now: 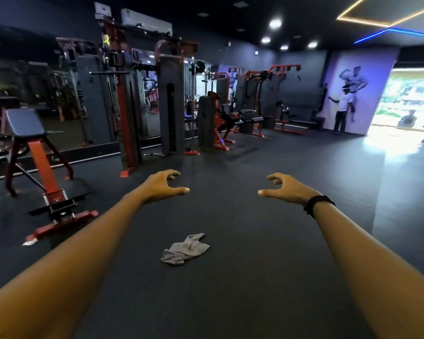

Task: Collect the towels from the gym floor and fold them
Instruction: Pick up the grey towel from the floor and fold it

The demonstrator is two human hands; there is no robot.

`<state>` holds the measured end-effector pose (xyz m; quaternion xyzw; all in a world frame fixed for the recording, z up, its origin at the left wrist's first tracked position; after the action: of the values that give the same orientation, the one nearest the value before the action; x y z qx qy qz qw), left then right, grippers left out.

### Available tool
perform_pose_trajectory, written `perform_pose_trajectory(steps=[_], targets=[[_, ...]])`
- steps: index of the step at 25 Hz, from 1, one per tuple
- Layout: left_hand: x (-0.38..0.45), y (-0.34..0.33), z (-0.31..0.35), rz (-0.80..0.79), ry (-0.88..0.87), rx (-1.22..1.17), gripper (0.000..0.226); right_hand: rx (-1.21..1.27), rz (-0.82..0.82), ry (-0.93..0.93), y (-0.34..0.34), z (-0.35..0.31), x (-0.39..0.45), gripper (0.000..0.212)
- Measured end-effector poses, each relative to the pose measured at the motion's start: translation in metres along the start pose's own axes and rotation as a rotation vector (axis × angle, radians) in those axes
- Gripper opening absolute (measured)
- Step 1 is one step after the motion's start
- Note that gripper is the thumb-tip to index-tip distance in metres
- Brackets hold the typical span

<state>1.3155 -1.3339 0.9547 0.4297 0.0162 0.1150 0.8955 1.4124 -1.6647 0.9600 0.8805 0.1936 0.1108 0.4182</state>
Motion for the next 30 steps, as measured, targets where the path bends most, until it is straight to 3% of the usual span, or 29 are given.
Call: perform_pose_trajectory(steps=[16, 23, 30], targets=[[0.381, 0.098, -0.1, 0.142, 0.038, -0.007, 0.079, 0.017, 0.015, 0.125, -0.014, -0.055, 0.438, 0.084], [0.538, 0.05, -0.188, 0.12, 0.147, 0.046, 0.078, 0.06, -0.082, 0.153, -0.111, -0.013, 0.641, 0.087], [0.708, -0.008, -0.289, 0.055, 0.377, 0.034, 0.08, 0.057, -0.269, 0.128, -0.197, 0.04, 0.855, 0.082]])
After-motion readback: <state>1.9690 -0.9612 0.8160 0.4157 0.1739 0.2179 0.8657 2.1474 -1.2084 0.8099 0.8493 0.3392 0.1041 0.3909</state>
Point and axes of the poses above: each hand's wrist, its own x-axis towards the middle knuckle, its own y-axis out of the back of the hand, z = x × y, the point moved 6 cm from there along x, towards the middle knuckle, and after that the axes turned 4 degrees about y, right-handed, at the moved point
